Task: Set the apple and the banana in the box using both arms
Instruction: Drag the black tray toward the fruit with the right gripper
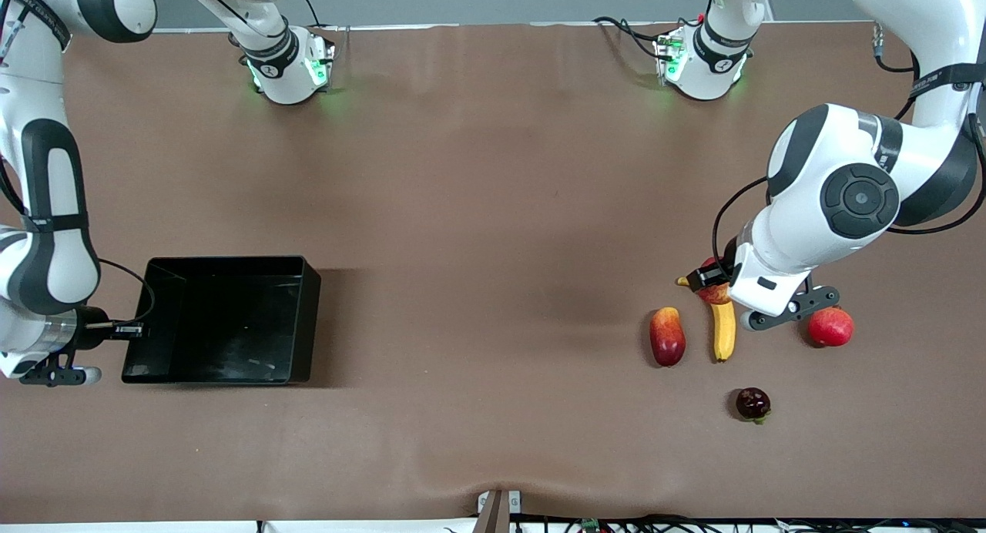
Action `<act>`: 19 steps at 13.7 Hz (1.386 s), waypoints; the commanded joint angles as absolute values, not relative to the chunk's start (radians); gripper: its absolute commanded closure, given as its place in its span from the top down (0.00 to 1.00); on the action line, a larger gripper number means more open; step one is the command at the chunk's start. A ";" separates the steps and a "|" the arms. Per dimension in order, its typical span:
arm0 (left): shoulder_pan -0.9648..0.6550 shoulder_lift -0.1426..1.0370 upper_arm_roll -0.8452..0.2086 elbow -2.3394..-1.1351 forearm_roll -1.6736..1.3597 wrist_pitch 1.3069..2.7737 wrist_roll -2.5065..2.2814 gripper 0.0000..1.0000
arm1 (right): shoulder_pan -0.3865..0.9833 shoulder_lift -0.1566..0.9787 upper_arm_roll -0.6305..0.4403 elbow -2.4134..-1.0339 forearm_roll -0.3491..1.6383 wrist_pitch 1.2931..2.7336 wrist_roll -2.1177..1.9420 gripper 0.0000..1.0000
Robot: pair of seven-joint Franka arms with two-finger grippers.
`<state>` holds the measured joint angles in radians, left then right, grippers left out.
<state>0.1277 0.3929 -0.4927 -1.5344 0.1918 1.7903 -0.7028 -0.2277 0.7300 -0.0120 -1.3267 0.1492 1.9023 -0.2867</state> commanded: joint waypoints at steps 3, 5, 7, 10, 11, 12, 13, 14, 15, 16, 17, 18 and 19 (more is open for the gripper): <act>0.136 0.394 -0.497 -1.514 0.201 1.783 -0.713 0.00 | -0.074 0.692 -0.012 -1.308 0.183 1.864 -0.221 0.00; 0.135 0.387 -0.497 -1.511 0.195 1.782 -0.716 0.00 | 0.044 0.683 -0.012 -1.310 0.169 1.846 -0.085 0.00; 0.135 0.377 -0.497 -1.509 0.193 1.782 -0.725 0.00 | 0.165 0.683 -0.014 -1.310 0.167 1.842 0.053 0.00; 0.123 0.380 -0.499 -1.512 0.193 1.782 -0.796 0.00 | 0.308 0.681 -0.012 -1.308 0.175 1.845 0.193 0.00; 0.117 0.382 -0.500 -1.517 0.193 1.781 -0.825 0.00 | 0.348 0.683 -0.012 -1.307 0.178 1.845 0.202 0.00; 0.109 0.385 -0.500 -1.517 0.193 1.781 -0.834 0.00 | 0.369 0.683 -0.012 -1.307 0.181 1.848 0.234 0.00; 0.107 0.385 -0.500 -1.517 0.193 1.781 -0.841 0.00 | 0.396 0.683 -0.011 -1.307 0.181 1.851 0.282 0.00; 0.106 0.385 -0.500 -1.517 0.193 1.779 -0.857 0.00 | 0.437 0.690 -0.012 -1.307 0.176 1.868 0.311 0.00; 0.094 0.387 -0.500 -1.519 0.193 1.779 -0.877 0.00 | 0.472 0.693 -0.012 -1.310 0.178 1.912 0.337 0.00; 0.083 0.390 -0.502 -1.520 0.192 1.779 -0.890 0.00 | 0.503 0.698 -0.012 -1.313 0.178 1.954 0.386 0.00; 0.078 0.396 -0.502 -1.528 0.192 1.779 -0.894 0.00 | 0.526 0.709 -0.012 -1.313 0.178 1.982 0.432 0.00; 0.075 0.403 -0.502 -1.528 0.192 1.778 -0.896 0.00 | 0.547 0.718 -0.012 -1.315 0.178 2.017 0.442 0.00; 0.074 0.405 -0.502 -1.528 0.181 1.778 -0.899 0.00 | 0.561 0.722 -0.012 -1.318 0.179 2.055 0.452 0.00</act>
<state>0.0763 0.4007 -0.4982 -1.5295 0.1914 1.7885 -0.8802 0.5372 0.7230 -0.0030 -1.3104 0.1599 2.0033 0.4256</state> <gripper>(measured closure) 0.251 0.965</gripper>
